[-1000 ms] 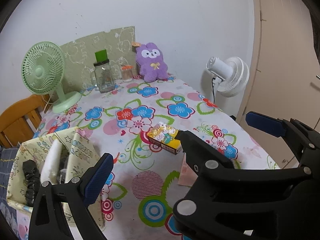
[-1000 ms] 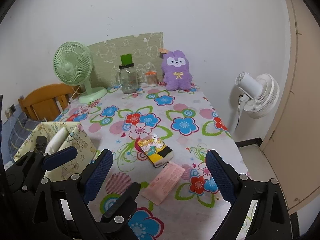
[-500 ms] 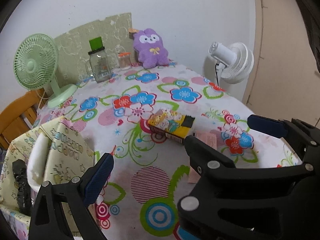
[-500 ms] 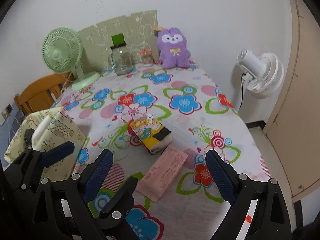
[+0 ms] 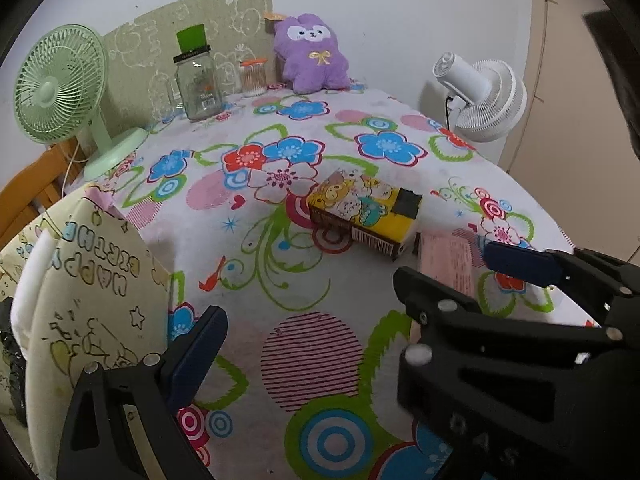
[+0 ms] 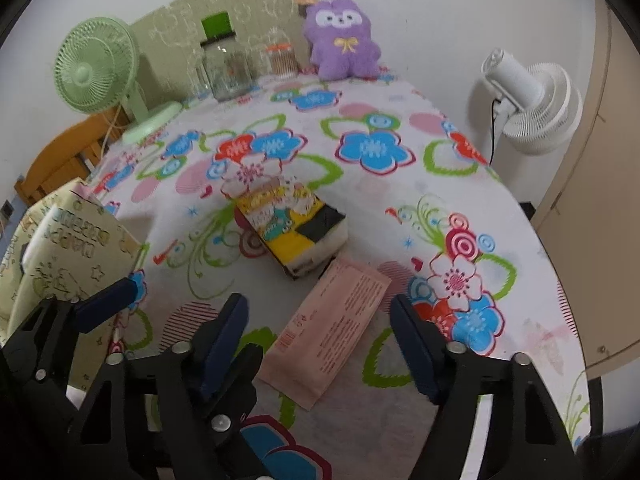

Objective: Organize soft objects
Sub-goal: 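Move the left tool toward the yellow snack box while right tool approaches the pink card, then grasp the pink card with right tool while left tool nears the snack box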

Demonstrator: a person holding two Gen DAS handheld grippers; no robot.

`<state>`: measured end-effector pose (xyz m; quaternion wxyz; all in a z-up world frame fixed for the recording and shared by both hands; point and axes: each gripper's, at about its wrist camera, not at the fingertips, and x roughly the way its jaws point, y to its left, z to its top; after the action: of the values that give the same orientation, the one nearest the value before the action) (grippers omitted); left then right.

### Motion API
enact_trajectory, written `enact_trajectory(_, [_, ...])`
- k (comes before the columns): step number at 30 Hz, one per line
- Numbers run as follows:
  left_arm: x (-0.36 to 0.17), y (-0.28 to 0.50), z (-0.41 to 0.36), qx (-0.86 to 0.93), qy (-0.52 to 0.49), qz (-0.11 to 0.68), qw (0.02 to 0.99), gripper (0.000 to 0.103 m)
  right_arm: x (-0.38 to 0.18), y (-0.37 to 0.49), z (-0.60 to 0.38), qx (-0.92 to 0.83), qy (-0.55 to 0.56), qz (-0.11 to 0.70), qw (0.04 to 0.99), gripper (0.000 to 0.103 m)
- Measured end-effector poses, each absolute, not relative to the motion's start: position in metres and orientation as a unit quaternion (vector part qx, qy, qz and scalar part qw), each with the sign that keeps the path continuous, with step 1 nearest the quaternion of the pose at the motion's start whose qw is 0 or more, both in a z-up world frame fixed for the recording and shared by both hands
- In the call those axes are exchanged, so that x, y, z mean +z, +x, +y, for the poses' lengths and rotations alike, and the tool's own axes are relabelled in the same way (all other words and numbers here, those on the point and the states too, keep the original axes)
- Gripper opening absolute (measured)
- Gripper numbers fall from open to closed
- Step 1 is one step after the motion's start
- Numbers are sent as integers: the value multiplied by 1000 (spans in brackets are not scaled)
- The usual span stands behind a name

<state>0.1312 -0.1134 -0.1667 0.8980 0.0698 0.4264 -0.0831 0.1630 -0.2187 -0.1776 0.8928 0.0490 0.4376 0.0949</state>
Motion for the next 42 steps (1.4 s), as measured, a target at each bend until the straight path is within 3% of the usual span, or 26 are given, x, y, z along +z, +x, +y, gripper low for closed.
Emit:
enact_trajectory(7, [-175, 138, -113, -81, 70, 440, 892, 98, -187, 170, -217, 86, 46, 454, 886, 60])
enact_trajectory(13, [-180, 141, -115, -81, 73, 449, 887, 98, -191, 172, -213, 80, 26, 458, 885, 46])
enact_trajectory(42, [-143, 170, -160, -89, 66, 417, 902, 98, -154, 186, -265, 74, 47, 417, 904, 43])
